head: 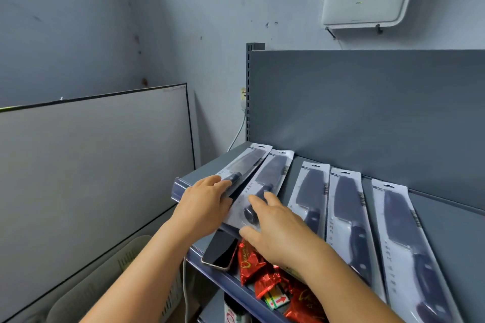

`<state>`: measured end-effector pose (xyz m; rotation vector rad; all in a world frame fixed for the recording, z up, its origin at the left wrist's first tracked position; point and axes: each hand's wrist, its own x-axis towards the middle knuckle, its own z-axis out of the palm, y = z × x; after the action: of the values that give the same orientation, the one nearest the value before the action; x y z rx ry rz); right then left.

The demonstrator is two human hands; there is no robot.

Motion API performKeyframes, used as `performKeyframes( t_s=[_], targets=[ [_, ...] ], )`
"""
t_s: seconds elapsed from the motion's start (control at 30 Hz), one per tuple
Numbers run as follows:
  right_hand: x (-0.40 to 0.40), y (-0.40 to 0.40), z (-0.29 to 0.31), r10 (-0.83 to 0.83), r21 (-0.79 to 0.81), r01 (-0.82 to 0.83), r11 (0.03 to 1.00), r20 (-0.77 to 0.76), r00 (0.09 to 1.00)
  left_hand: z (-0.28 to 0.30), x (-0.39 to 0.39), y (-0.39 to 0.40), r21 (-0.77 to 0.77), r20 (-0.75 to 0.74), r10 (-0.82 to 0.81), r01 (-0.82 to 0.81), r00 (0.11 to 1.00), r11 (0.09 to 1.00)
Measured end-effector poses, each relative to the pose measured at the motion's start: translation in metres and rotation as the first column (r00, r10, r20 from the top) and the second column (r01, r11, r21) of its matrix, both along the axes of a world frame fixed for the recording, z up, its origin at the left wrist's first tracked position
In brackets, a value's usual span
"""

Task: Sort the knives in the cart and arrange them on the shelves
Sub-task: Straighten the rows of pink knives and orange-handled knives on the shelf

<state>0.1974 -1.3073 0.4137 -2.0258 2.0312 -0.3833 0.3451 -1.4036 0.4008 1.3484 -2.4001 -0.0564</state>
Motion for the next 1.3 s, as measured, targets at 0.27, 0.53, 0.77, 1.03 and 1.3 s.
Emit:
performKeyframes(
  t_s=[0.27, 0.53, 0.77, 1.03, 1.3],
  targets=[
    [0.014, -0.025, 0.004, -0.120, 0.032, 0.118, 0.992, 0.058, 0.991, 0.003, 0.011, -0.031, 0.111, 0.006, -0.064, 0.063, 0.998, 0.992],
    [0.046, -0.049, -0.004, -0.237, -0.044, 0.246, 0.968, 0.148, 0.960, 0.003, 0.032, -0.055, 0.099, 0.030, -0.137, 0.133, 0.990, 0.986],
    [0.054, -0.055, -0.001, -0.297, -0.017, 0.301, 0.953, 0.122, 0.947, 0.004, 0.043, -0.072, 0.088, 0.047, -0.186, 0.181, 0.981, 0.980],
    [0.055, -0.051, 0.000, -0.302, -0.026, 0.307, 0.951, 0.117, 0.946, 0.001, 0.044, -0.073, 0.089, 0.042, -0.221, 0.216, 0.974, 0.972],
    [0.036, 0.001, 0.010, -0.376, -0.268, 0.388, 0.882, 0.096, 0.921, 0.012, 0.028, -0.015, -0.075, -0.165, -0.473, 0.467, 0.865, 0.881]
  ],
)
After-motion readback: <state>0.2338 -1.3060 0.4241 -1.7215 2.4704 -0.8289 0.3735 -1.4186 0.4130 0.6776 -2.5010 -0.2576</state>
